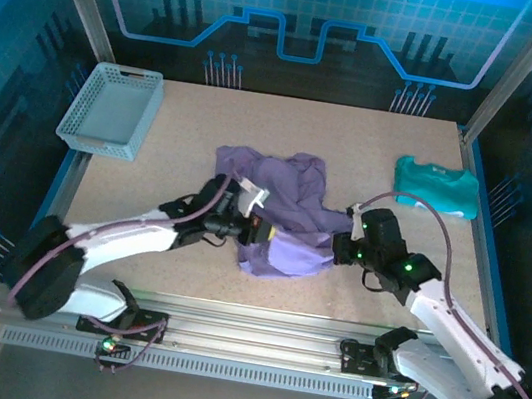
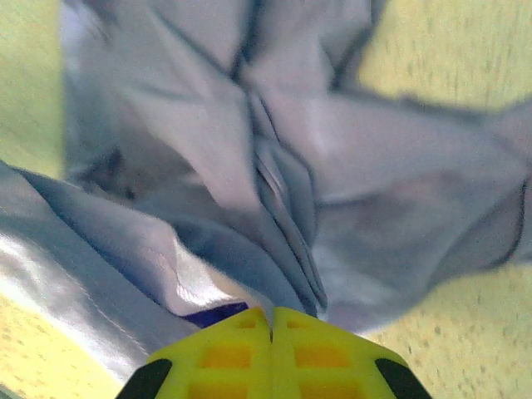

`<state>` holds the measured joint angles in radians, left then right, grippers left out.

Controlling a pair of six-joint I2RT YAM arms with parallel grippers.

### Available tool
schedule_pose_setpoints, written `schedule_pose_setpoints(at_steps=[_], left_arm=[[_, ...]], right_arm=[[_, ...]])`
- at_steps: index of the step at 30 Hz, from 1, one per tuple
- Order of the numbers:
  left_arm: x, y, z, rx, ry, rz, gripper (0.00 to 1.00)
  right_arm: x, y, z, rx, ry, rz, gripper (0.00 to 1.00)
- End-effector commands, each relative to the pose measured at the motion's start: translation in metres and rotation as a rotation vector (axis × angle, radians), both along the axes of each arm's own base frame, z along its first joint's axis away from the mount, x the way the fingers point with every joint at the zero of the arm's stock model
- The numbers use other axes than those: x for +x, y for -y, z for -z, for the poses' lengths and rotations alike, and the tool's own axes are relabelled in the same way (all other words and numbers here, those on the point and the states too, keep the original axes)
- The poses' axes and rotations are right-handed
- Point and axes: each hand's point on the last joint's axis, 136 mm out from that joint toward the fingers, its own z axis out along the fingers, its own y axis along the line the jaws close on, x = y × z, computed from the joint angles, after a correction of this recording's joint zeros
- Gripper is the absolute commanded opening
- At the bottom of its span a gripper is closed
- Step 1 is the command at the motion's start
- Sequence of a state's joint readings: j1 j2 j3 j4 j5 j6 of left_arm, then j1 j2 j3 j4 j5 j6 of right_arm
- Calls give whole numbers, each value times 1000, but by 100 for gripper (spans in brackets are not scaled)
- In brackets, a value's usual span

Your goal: Fold the inside-out t-shirt

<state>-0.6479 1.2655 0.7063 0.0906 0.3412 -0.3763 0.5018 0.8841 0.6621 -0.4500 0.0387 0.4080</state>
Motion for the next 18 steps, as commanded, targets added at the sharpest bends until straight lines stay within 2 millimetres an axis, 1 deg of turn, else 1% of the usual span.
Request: schedule_pose_setpoints(at_steps=[1,3,4,5,6,8,10,13,18], left_arm=[[15,-16,-74,-32,342,-39,0],[14,-22,-103,-51,486,-47,0],[11,-24,-115,-62,551,-44,0],[9,-26,-119,-66,592,-36,0],[6,-26,-119,-66,622,-22,0],[1,-25,-103,-62,614,3,0],[-8,-21,-75,-66,560,51,0],[-24,-18,-42,-82,499,96,0],[-48,-12,-3,-69,440,158,0]], right_arm=[[22,-9,-62,117,192,6,3],[31,-9,-81,150,244,46,4],[37,-5,-86,160,247,86,4],[40,-4,-87,161,239,113,4],[43,-2,-84,154,223,135,4],[46,1,-66,114,158,164,3],[46,2,-41,70,78,177,3],[41,6,-3,14,-9,186,2],[34,22,47,-80,-129,209,1]])
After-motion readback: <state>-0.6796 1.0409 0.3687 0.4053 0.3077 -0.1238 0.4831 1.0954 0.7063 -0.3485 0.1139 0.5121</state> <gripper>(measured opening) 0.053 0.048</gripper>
